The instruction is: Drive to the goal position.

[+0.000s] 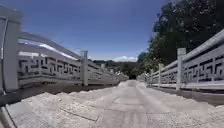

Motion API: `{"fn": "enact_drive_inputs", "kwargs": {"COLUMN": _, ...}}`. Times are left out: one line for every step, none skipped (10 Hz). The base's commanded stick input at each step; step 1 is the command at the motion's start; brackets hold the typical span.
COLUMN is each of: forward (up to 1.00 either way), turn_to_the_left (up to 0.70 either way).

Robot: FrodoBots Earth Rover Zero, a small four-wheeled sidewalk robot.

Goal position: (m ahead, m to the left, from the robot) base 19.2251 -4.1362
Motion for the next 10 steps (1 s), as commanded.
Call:
{"fn": "enact_drive_inputs", "kwargs": {"forward": 0.45, "turn_to_the_left": 0.00}}
{"fn": "enact_drive_inputs", "kwargs": {"forward": 0.45, "turn_to_the_left": 0.00}}
{"fn": "enact_drive_inputs", "kwargs": {"forward": 0.45, "turn_to_the_left": 0.00}}
{"fn": "enact_drive_inputs", "kwargs": {"forward": 0.45, "turn_to_the_left": 0.00}}
{"fn": "enact_drive_inputs", "kwargs": {"forward": 0.45, "turn_to_the_left": 0.00}}
{"fn": "enact_drive_inputs", "kwargs": {"forward": 0.45, "turn_to_the_left": 0.00}}
{"fn": "enact_drive_inputs", "kwargs": {"forward": 0.45, "turn_to_the_left": 0.00}}
{"fn": "enact_drive_inputs", "kwargs": {"forward": 0.45, "turn_to_the_left": 0.00}}
{"fn": "enact_drive_inputs", "kwargs": {"forward": 0.45, "turn_to_the_left": 0.00}}
{"fn": "enact_drive_inputs", "kwargs": {"forward": 0.45, "turn_to_the_left": -0.27}}
